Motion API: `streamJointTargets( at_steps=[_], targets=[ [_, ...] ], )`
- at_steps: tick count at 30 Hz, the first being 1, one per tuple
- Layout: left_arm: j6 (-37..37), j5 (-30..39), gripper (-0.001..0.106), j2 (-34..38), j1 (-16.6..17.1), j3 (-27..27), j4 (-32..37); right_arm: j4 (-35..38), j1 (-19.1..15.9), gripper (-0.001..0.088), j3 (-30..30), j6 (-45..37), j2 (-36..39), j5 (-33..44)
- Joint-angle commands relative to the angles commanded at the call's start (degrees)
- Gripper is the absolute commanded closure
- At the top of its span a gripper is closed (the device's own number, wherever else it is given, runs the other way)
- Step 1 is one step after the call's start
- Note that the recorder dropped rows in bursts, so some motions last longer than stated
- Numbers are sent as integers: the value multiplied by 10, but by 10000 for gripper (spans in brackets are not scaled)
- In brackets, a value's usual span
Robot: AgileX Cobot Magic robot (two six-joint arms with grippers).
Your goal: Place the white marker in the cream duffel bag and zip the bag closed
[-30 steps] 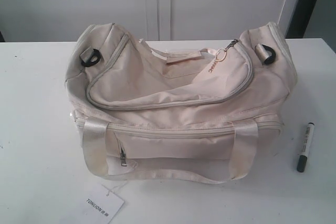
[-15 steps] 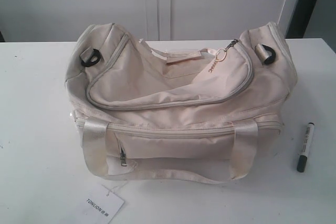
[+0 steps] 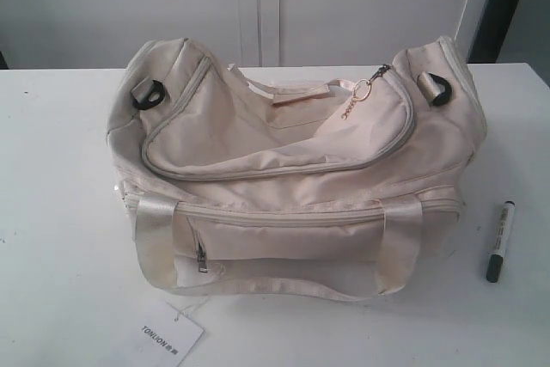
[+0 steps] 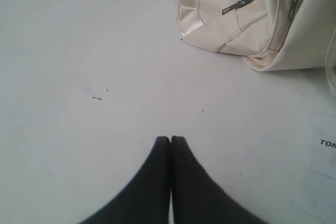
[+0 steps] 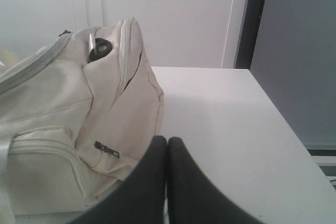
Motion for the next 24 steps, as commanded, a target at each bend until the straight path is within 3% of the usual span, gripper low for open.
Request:
streamJointTargets(
  at_steps=[12,24],
  targets=[
    [0,0,1053,0,0,0,0,0,0,868,0,0,0,-37],
    [0,0,1053,0,0,0,0,0,0,868,0,0,0,-229]
  ],
)
